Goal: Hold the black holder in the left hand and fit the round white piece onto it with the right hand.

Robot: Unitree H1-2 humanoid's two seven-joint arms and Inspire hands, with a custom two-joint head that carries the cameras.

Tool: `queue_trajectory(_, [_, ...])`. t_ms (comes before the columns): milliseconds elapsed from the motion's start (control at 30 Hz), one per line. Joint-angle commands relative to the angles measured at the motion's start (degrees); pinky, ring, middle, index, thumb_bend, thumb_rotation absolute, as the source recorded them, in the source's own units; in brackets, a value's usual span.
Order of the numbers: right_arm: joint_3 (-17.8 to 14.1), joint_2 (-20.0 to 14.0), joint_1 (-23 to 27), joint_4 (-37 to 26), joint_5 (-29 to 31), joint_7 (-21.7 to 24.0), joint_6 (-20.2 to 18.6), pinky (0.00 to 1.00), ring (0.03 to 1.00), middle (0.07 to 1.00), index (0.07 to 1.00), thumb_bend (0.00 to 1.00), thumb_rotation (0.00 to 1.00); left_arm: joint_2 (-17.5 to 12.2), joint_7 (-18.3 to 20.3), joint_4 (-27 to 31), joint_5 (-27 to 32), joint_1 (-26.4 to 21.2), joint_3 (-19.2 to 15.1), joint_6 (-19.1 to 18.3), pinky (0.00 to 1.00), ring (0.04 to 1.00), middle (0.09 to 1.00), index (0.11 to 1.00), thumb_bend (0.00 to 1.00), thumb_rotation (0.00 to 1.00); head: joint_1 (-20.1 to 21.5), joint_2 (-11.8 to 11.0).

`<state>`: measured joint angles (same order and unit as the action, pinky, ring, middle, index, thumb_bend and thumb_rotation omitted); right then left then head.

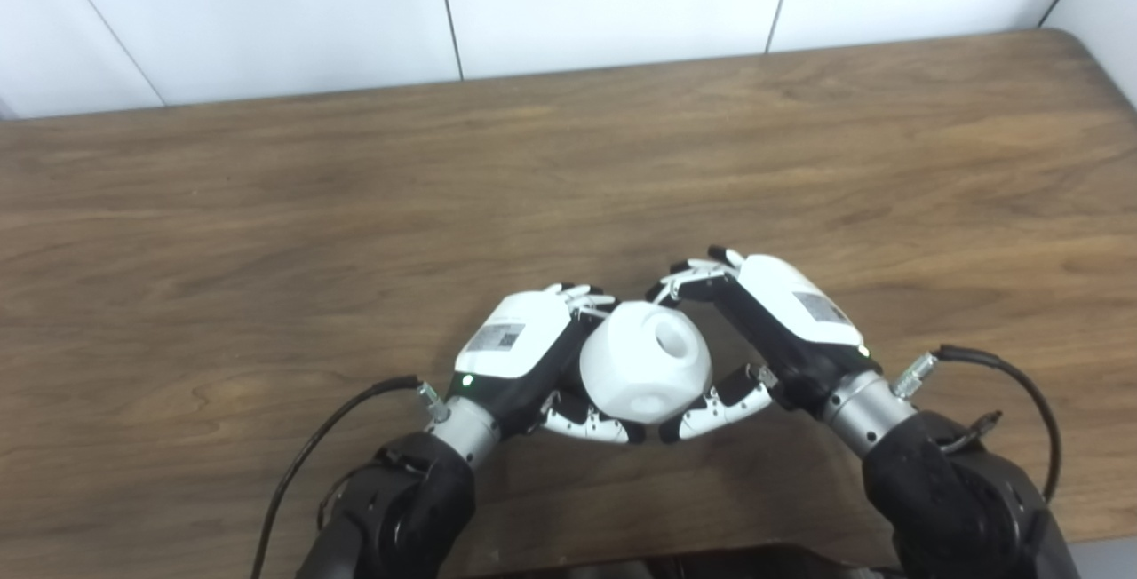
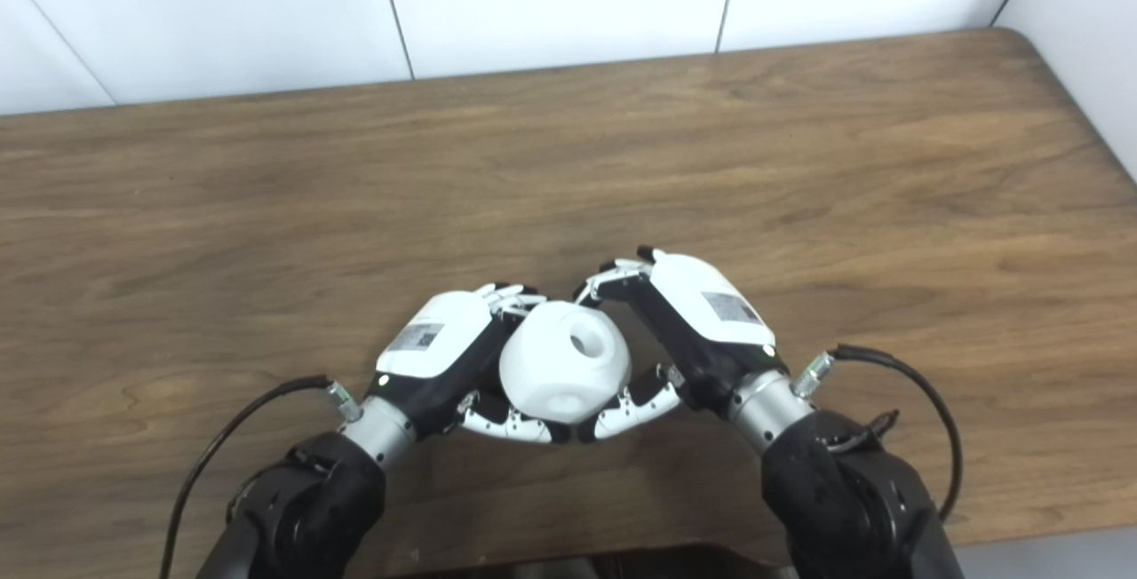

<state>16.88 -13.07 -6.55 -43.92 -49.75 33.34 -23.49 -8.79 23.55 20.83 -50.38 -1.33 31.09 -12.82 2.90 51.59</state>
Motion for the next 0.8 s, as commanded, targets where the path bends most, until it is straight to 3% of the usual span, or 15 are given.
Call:
queue_trajectory(0, [2.0,0.3,0.9,-0.5,0.5,0.1,4.0,1.00,0.894,0.765,0.484,0.52,0.14,0.7,3.4,-0.7,0.7,0.0,1.2,-1.3,0.93,0.917,0.844,0.488,0.51,0.05,0.1,0.0])
queue_trajectory(767, [2.0,0.0,1.7,0.5,0.9,-0.4,4.8,1.00,0.899,0.755,0.484,0.52,0.14,0.7,3.3,-1.1,0.4,-0.3,1.3,-1.7,0.93,0.914,0.843,0.489,0.51,0.05,0.4,-0.3])
